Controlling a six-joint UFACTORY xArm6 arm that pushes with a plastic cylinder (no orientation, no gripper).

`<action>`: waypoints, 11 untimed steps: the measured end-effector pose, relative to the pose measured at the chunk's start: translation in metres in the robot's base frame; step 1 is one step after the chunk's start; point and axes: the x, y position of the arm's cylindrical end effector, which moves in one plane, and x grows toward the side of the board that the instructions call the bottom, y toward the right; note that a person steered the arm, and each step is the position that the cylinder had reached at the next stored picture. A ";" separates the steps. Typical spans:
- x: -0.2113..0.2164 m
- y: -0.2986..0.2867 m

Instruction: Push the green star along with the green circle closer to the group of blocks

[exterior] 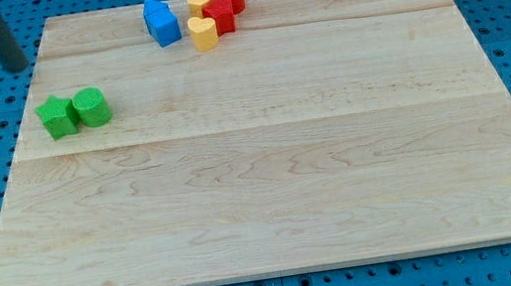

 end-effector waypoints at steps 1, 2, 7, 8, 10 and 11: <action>0.070 0.004; 0.076 0.050; 0.063 0.194; 0.035 0.217; 0.019 0.211; 0.013 0.211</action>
